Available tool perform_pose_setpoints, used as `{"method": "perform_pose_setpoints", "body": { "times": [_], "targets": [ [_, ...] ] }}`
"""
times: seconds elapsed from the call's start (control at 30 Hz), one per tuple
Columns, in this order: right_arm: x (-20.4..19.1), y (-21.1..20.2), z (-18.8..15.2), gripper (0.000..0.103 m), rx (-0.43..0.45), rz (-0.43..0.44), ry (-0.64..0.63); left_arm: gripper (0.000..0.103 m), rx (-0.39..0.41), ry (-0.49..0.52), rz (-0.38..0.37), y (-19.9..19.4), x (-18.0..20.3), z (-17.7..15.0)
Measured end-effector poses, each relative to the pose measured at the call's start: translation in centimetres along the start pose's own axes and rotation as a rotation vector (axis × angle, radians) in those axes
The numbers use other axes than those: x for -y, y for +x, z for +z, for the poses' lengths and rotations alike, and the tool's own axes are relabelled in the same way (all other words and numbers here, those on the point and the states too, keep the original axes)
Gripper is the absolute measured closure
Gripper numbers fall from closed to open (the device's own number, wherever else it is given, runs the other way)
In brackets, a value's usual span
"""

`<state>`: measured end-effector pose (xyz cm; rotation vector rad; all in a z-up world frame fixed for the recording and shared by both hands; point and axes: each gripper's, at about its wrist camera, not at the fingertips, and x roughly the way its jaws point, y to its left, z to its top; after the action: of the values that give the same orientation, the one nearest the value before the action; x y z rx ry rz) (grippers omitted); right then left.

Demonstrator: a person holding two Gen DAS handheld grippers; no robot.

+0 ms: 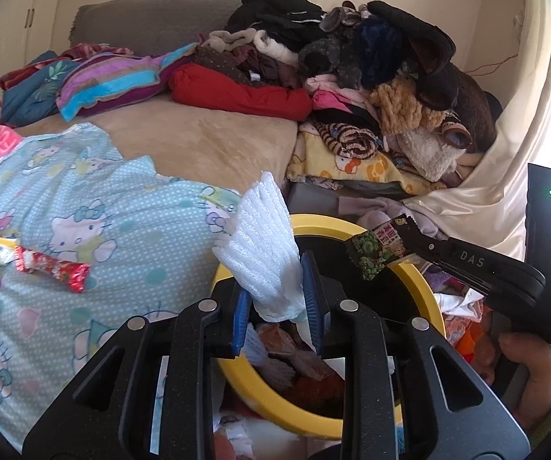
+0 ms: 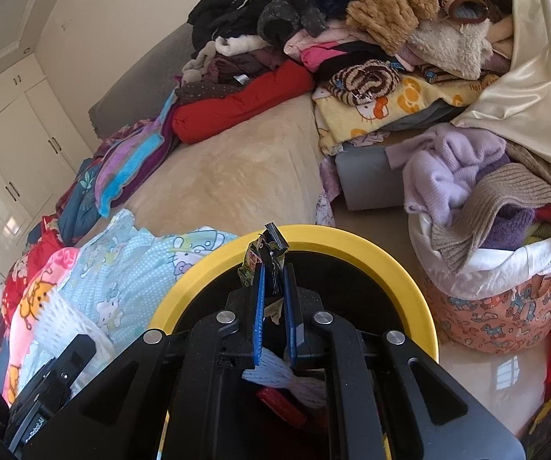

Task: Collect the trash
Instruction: 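Carry both items over the yellow bin and open both tools to drop them, then move both tools back over the candy wrappers on the bed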

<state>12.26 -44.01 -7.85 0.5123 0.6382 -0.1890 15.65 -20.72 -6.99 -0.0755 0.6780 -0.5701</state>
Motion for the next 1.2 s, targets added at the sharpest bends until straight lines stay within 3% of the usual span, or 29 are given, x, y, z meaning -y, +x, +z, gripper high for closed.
{"method": "perform_pose_setpoints", "body": {
  "times": [0.23,0.3,0.37,0.4,0.47,0.7,0.77,1.2],
  "targets": [
    [0.8,0.6,-0.1,0.091,-0.029,0.005,0.026,0.079,-0.034,-0.015,-0.02,1.5,-0.1,0.1],
    [1.0,0.8,-0.1,0.088,-0.039,0.001,0.03,0.066,-0.048,-0.031,-0.03,1.8,-0.3,0.1],
    [1.0,0.9,-0.2,0.076,-0.043,0.005,0.039,0.044,-0.046,-0.043,-0.032,1.6,-0.6,0.0],
    [1.0,0.9,-0.2,0.073,-0.043,0.008,0.044,0.039,-0.045,-0.045,-0.03,1.4,-0.7,0.0],
    [0.9,0.8,-0.2,0.07,-0.038,0.006,0.043,0.015,-0.039,-0.06,-0.016,1.1,-1.1,-0.1],
    [-0.6,0.6,-0.3,0.064,-0.029,0.02,-0.003,0.011,-0.004,-0.09,0.02,-1.1,-2.2,-0.7],
    [-1.6,0.3,-0.4,0.055,-0.013,0.03,-0.036,0.011,0.008,-0.089,0.033,-1.8,-2.6,-0.9],
    [-8.4,-0.8,-1.7,0.041,0.043,0.112,-0.242,0.011,0.1,-0.165,0.132,-6.2,-6.6,-0.2]
  ]
}}
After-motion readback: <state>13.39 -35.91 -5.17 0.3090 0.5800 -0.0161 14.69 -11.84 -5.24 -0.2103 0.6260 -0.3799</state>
